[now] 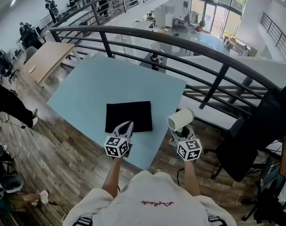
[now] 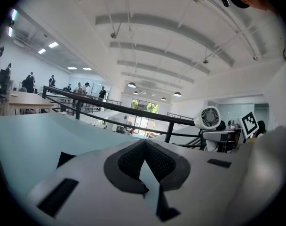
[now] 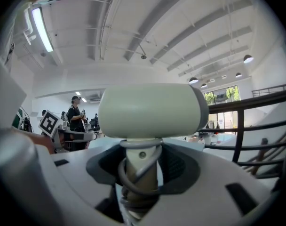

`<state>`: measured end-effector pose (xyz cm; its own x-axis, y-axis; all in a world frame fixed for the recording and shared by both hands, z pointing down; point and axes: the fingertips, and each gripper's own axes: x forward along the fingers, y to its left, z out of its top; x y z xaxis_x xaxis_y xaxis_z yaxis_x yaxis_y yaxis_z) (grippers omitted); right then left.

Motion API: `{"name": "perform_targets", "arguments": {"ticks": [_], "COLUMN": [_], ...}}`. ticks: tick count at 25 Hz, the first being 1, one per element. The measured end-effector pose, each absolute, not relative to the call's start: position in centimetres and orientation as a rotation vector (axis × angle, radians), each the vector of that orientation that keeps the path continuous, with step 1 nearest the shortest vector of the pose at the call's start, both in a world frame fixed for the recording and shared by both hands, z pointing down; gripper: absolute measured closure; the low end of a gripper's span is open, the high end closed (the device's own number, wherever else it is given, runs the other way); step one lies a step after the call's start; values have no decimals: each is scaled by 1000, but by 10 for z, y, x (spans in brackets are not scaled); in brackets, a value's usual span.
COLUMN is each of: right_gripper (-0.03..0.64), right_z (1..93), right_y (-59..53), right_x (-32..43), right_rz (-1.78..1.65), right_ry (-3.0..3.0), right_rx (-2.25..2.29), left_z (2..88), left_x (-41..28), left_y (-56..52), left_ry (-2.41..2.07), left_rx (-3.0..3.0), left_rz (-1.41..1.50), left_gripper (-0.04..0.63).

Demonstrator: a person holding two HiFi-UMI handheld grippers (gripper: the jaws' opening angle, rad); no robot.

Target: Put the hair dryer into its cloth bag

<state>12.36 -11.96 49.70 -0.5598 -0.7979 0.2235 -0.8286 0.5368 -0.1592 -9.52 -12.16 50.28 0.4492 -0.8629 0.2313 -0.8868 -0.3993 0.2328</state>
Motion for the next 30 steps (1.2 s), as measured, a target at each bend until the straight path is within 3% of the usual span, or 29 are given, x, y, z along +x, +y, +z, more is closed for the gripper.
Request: {"name": "perform_targets", "arguments": {"ticks": [16, 30], "right_gripper": [402, 402], "right_z": [518, 519], "right_y": [-196, -174], "right_x": [144, 122], "right_rz": [437, 474], "right_ry": [-2687, -2677], "right_rx": [1317, 1283], "left_z": [518, 514], "left_x": [-72, -89], "left_y": [-181, -162], "left_ry": [-1553, -1560], "left_rx": [2327, 2298], "left_rz": [171, 166], "left_gripper": [589, 589]}}
